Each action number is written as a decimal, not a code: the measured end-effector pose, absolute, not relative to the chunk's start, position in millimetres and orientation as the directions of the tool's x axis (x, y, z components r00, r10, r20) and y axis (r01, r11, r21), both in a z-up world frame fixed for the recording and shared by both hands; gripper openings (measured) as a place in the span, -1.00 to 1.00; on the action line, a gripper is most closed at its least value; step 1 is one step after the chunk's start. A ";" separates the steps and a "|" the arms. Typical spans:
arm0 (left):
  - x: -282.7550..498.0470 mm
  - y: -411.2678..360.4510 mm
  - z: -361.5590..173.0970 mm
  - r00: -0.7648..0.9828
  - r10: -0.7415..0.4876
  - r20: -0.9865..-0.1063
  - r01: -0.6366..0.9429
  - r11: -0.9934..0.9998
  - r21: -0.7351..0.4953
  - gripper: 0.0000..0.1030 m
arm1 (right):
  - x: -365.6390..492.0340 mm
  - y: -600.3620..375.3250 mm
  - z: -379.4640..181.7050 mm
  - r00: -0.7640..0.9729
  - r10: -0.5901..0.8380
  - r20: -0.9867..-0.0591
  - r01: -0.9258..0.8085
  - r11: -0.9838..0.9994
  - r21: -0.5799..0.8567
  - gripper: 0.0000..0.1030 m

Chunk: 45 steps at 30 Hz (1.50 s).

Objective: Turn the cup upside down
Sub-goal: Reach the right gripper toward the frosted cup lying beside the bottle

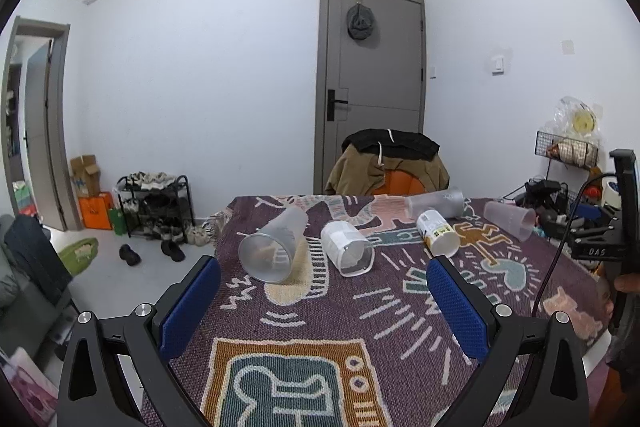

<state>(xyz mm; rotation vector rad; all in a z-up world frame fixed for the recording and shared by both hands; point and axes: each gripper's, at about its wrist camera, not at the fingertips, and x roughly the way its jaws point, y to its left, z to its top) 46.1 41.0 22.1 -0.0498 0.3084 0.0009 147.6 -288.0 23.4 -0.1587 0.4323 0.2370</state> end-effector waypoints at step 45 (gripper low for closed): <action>239.5 29.6 24.2 0.850 -0.029 -0.526 0.015 0.999 -0.031 0.99 | 385.4 -242.6 -29.5 0.841 0.053 -0.539 -0.519 0.364 -0.773 1.00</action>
